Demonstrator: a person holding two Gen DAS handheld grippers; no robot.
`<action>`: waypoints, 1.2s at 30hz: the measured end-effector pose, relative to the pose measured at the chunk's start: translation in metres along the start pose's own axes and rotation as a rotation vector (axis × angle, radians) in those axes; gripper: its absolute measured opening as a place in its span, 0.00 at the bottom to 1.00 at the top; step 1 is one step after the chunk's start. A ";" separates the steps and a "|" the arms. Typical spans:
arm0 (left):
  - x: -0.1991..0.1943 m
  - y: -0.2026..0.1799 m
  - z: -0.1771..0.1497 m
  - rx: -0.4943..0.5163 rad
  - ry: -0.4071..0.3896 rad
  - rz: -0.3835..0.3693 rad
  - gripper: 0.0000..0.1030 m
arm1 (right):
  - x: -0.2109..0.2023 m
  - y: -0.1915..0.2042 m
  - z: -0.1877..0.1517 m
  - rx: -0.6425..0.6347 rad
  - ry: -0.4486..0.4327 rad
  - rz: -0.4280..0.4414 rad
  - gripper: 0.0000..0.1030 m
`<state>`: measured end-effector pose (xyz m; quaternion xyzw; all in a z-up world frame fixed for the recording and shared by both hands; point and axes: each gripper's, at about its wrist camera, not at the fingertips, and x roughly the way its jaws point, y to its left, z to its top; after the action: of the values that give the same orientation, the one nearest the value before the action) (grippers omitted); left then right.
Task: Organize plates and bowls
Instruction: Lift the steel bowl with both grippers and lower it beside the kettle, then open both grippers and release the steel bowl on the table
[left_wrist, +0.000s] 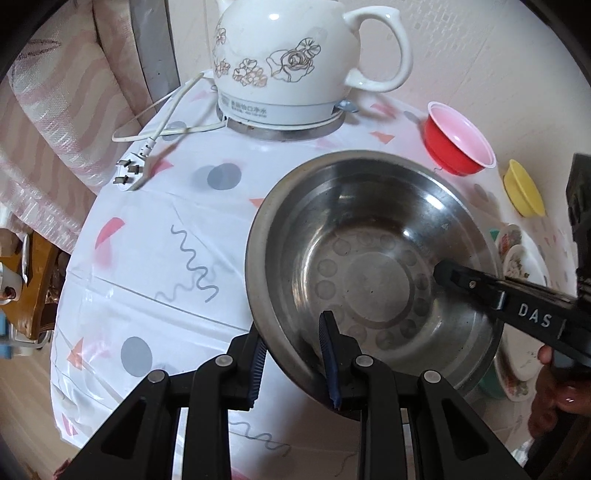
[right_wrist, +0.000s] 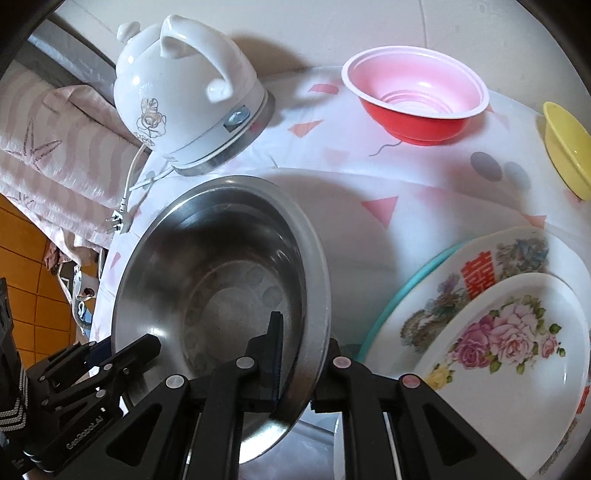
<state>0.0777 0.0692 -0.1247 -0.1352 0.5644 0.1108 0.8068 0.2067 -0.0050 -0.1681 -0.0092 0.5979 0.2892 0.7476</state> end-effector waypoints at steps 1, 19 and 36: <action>0.001 0.001 -0.001 -0.003 0.003 0.000 0.26 | -0.001 0.000 0.000 -0.006 0.000 -0.001 0.11; 0.006 -0.001 -0.001 -0.013 0.007 0.009 0.26 | -0.038 -0.017 -0.002 0.017 -0.004 0.014 0.24; -0.026 -0.004 0.020 -0.046 -0.122 0.024 0.54 | -0.080 -0.055 0.002 0.129 -0.139 0.017 0.24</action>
<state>0.0878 0.0719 -0.0931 -0.1399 0.5130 0.1414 0.8350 0.2231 -0.0836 -0.1135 0.0640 0.5620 0.2563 0.7838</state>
